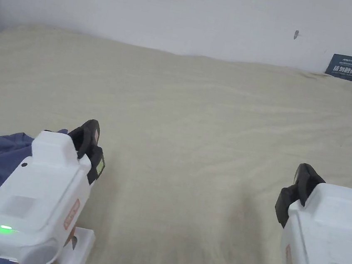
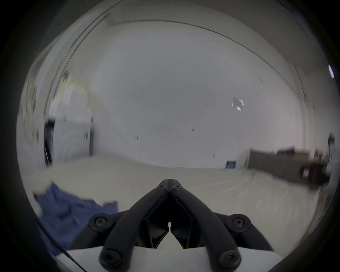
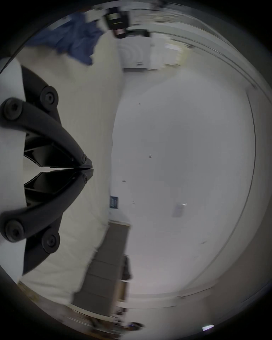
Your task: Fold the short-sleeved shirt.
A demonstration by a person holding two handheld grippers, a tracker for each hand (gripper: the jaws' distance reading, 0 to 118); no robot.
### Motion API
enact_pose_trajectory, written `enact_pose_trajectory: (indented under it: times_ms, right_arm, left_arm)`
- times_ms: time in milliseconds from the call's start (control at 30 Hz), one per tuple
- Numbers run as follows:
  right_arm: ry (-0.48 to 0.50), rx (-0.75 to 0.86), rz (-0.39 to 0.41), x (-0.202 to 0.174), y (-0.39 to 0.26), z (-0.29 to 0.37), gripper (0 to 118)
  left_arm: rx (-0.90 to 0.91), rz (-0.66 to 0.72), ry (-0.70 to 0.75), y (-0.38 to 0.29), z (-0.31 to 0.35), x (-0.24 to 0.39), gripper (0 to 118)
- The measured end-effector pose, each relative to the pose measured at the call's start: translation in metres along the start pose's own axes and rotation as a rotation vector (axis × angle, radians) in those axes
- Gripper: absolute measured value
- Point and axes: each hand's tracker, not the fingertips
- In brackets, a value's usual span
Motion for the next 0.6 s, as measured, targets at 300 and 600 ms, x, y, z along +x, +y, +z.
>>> enact_pose_trajectory:
  times_ms: [300, 600]
  right_arm:
    - [0.021, -0.009, -0.022, -0.002, 0.000, 0.005, 0]
    - [0.023, -0.006, -0.010, -0.004, 0.000, 0.004, 0]
  left_arm:
    - [-0.022, 0.002, 0.031, -0.012, -0.003, 0.001, 0]
    - [-0.014, 0.009, 0.037, -0.010, -0.002, -0.004, 0]
